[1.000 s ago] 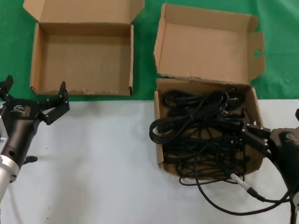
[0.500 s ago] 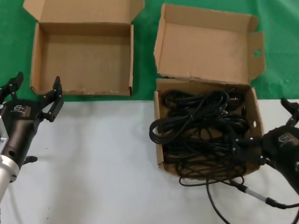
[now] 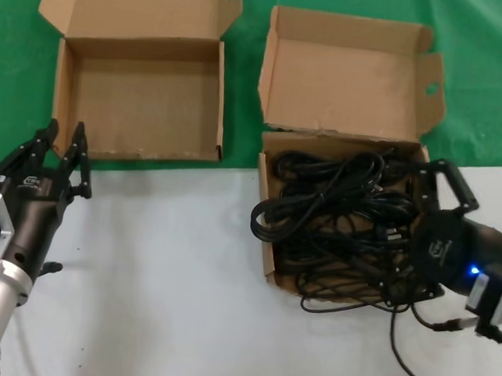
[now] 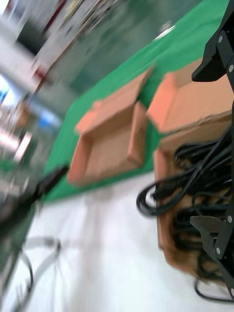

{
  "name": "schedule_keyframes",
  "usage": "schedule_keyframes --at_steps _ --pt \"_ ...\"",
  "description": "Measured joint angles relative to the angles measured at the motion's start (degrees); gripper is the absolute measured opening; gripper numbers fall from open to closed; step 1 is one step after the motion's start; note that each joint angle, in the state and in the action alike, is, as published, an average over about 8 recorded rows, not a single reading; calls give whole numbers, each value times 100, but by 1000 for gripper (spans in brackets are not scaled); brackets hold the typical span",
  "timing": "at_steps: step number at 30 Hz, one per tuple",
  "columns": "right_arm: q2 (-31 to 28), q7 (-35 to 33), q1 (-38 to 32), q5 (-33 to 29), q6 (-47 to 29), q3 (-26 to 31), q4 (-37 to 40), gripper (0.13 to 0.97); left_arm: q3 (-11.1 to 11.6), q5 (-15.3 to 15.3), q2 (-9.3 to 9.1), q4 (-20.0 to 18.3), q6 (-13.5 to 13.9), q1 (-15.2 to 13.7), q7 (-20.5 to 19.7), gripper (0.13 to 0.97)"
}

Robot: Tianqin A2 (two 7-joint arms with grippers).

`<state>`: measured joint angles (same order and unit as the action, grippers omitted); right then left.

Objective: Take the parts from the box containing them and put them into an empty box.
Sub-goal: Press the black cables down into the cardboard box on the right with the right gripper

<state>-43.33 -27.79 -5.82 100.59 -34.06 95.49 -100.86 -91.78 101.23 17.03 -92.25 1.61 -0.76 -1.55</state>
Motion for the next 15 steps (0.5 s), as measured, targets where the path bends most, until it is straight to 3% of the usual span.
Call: schedule_keyframes --at_steps 6,15 --pt "-132 -569 -837 -319 -713 545 235 966 0 0 0 0 0 0 0 263" --pt "163 -489 -2067 -1058 -1342 1460 770 957 0 0 0 0 0 0 0 171"
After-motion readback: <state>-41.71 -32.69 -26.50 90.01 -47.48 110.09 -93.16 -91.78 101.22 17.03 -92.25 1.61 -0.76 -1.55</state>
